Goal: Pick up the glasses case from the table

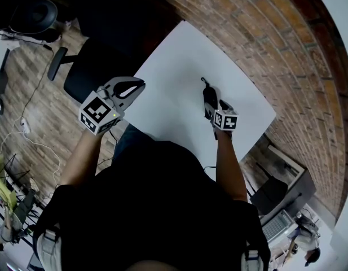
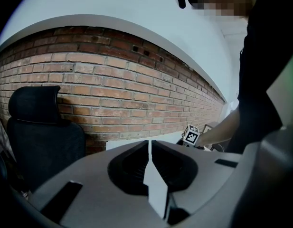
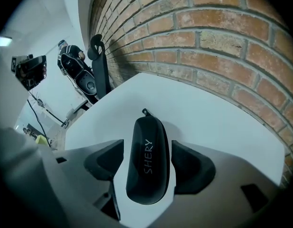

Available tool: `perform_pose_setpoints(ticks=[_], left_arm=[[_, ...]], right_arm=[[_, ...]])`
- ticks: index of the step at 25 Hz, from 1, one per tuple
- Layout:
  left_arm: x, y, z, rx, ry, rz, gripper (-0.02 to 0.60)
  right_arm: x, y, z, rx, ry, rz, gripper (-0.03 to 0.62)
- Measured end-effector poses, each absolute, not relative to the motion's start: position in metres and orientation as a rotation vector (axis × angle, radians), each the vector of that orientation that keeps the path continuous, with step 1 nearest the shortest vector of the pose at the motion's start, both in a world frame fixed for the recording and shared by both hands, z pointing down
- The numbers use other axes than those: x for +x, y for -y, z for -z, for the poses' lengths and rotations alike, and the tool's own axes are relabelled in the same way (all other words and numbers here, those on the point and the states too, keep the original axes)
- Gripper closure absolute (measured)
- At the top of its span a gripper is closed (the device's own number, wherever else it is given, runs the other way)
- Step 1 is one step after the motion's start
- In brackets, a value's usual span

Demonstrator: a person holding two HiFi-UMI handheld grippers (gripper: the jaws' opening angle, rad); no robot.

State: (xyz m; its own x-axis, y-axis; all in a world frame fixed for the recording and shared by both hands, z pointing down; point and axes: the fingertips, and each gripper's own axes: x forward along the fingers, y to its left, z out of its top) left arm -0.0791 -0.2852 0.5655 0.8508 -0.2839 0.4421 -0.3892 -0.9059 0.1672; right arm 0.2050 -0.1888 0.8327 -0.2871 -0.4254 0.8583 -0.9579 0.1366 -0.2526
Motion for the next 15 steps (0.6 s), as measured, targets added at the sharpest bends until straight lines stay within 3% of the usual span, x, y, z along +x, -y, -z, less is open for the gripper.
perform_pose_setpoints(ticks=[15], left_arm=[[-0.072, 0.292, -0.579, 2.751, 0.494, -0.617, 0.555]], right_arm=[[0.205, 0.187, -0.865, 1.251, 1.738, -1.112, 0.230]])
